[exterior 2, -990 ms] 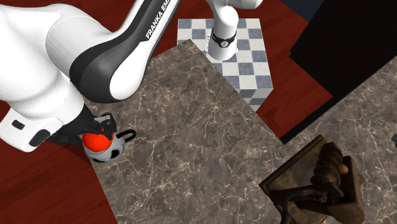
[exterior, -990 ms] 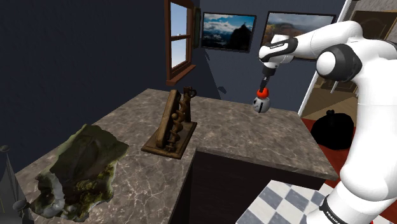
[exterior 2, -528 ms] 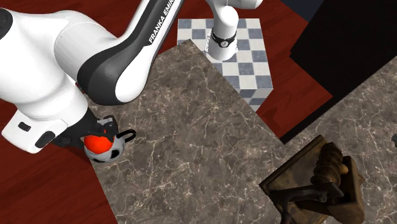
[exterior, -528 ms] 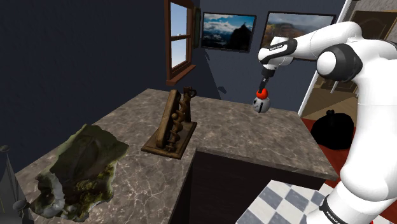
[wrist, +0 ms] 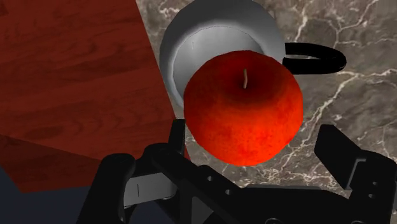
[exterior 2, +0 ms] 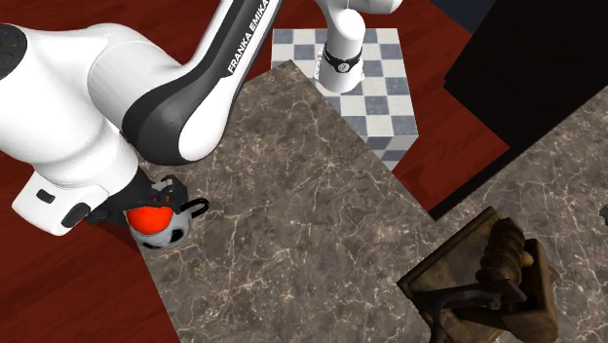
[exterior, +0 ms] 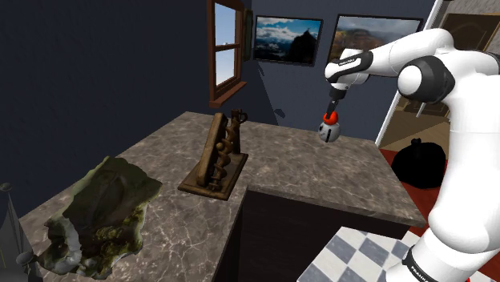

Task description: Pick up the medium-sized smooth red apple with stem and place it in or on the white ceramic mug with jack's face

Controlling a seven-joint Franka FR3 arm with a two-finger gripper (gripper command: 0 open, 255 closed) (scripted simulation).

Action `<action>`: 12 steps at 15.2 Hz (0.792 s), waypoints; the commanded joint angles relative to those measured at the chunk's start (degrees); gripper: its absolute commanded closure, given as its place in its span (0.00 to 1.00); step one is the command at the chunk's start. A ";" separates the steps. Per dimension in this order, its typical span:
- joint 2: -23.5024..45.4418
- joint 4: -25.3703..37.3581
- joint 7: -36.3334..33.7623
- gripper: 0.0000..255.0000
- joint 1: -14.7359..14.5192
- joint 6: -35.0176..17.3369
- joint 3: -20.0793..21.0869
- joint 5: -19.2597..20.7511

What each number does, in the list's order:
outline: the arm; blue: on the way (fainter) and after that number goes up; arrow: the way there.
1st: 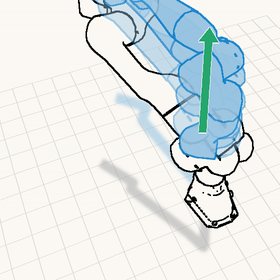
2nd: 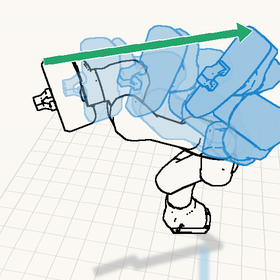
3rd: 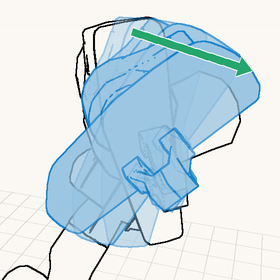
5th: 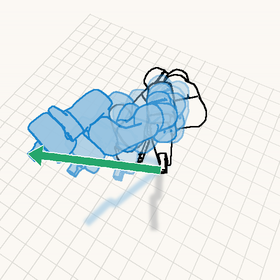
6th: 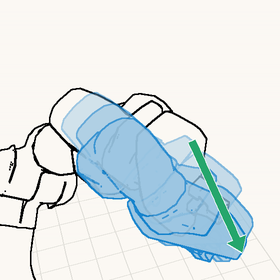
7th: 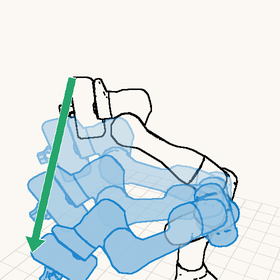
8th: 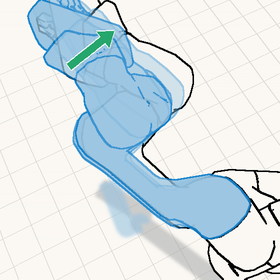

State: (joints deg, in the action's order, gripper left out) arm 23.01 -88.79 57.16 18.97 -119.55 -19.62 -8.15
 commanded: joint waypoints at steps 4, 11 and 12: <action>-2.00 2.80 -0.43 0.00 -0.16 4.77 -0.37 0.83; -2.47 3.63 -0.56 0.00 -0.20 6.04 -0.45 1.02; -2.47 3.63 -0.56 0.00 -0.20 6.04 -0.45 1.02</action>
State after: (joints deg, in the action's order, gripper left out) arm 20.55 -85.16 56.60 18.77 -113.52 -20.06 -7.13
